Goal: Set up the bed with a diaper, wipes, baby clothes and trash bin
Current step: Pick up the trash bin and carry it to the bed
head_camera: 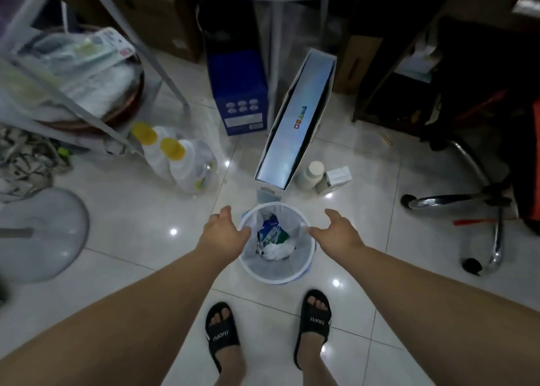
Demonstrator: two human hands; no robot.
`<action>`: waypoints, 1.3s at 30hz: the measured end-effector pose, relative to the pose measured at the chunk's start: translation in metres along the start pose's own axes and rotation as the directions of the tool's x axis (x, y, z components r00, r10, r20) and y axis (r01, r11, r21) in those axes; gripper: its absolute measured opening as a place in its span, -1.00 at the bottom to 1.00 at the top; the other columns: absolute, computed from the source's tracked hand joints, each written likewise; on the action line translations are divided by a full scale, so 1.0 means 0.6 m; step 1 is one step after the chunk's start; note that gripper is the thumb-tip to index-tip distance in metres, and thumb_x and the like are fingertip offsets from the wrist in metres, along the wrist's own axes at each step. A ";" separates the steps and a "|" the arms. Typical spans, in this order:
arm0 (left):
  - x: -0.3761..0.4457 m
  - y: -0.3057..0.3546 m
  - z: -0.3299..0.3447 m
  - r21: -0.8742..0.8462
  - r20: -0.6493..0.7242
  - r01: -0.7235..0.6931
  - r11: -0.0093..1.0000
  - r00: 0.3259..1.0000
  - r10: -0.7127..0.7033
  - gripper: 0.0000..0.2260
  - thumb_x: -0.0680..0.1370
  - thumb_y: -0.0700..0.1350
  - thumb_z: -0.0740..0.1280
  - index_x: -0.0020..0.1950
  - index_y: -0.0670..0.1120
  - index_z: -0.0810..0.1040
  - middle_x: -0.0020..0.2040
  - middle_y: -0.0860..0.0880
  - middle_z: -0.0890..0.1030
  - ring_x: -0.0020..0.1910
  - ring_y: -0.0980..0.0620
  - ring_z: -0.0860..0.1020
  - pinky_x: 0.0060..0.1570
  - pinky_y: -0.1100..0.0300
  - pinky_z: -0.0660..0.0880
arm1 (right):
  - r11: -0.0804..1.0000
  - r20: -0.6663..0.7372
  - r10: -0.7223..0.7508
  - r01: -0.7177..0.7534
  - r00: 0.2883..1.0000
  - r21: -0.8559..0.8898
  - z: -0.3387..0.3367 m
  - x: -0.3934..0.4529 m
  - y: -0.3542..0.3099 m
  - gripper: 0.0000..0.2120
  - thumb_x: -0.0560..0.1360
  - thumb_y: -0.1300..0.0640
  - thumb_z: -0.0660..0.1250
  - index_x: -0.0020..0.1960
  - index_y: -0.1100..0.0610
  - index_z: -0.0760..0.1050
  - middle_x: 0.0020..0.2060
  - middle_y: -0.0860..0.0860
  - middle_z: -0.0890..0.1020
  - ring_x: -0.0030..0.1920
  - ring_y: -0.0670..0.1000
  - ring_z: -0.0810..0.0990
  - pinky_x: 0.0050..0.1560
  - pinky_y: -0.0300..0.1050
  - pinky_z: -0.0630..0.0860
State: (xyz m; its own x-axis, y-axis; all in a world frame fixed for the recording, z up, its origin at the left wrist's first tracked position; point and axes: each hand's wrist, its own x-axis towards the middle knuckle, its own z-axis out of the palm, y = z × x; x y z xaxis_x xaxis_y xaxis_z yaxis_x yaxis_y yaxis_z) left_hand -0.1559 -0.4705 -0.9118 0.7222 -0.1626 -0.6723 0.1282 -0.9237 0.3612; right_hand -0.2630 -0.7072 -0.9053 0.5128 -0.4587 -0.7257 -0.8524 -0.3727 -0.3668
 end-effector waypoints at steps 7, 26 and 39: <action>0.109 -0.042 0.102 -0.165 0.052 0.167 0.972 0.986 -0.161 -0.24 0.51 0.10 0.38 0.60 -0.11 0.11 0.46 -0.22 0.36 0.37 -0.23 0.41 0.22 0.03 0.41 | 0.999 0.067 0.038 -0.040 0.997 0.027 0.068 0.122 0.076 -0.21 0.47 -0.16 0.39 0.58 0.03 0.15 0.44 0.11 0.38 0.33 0.16 0.46 0.07 -0.13 0.42; 0.214 -0.116 0.234 -0.501 0.257 0.388 0.774 0.920 -0.294 -0.44 0.54 -0.02 0.40 0.48 -0.10 0.30 0.18 -0.12 0.50 0.04 -0.13 0.54 -0.02 0.05 0.51 | 0.878 0.284 0.227 -0.322 0.932 0.355 0.186 0.252 0.138 -0.22 0.51 0.07 0.40 0.60 0.09 0.07 0.47 0.10 0.33 0.33 0.16 0.44 0.30 0.01 0.43; 0.122 -0.111 0.162 -0.179 0.032 0.170 0.969 0.985 -0.167 -0.57 0.52 -0.20 0.30 0.39 -0.10 0.36 -0.01 -0.12 0.57 -0.12 -0.11 0.57 -0.13 0.05 0.56 | 0.997 0.080 0.026 -0.031 0.996 0.064 0.139 0.155 0.104 -0.47 0.49 0.19 0.34 0.44 0.07 0.33 0.04 0.09 0.59 0.00 0.15 0.59 0.03 -0.06 0.55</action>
State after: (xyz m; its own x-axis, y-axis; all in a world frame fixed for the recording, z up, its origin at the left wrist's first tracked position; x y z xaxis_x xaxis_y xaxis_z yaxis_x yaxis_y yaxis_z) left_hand -0.1777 -0.4547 -1.0480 0.6682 -0.0171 -0.7438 0.3691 -0.8604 0.3513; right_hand -0.2768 -0.7058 -1.0440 0.4807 -0.4022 -0.7792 -0.8727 -0.3057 -0.3806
